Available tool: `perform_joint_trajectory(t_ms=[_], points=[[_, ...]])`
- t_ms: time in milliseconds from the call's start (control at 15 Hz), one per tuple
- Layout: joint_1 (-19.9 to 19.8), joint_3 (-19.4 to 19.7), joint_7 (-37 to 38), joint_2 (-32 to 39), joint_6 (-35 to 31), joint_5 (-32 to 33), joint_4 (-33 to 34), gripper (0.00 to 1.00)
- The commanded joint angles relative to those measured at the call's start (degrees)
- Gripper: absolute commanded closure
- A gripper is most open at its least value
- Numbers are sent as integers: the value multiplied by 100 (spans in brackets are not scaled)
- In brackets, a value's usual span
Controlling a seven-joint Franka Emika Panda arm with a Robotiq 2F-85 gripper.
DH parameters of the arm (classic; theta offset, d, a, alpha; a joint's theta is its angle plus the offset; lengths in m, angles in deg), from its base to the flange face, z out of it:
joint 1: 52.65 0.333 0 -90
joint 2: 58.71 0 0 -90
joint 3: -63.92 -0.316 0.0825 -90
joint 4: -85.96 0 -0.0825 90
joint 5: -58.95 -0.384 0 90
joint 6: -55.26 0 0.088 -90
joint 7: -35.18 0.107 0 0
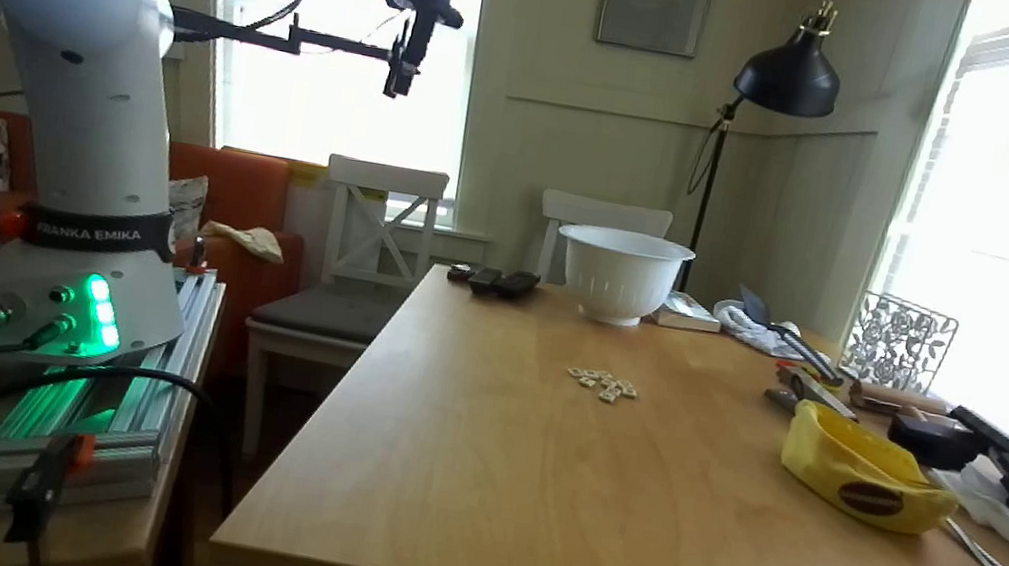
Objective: Move two block letters to the left
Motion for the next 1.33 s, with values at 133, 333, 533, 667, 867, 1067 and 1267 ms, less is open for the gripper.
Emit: perform_joint_trajectory(t_ms=[133,333,533,667,867,1067,1267], points=[[-224,195,23,899,-1431,313,6,0],[-266,233,38,1413,-2104,558,4,0],[-313,306,70,1901,-2575,741,33,0],[-366,383,108,2220,-2801,818,69,0],[-292,481,19,2179,-2803,695,-9,0],[-290,520,12,2288,-2830,694,3,0],[-269,514,11,2257,-2830,693,13,0]])
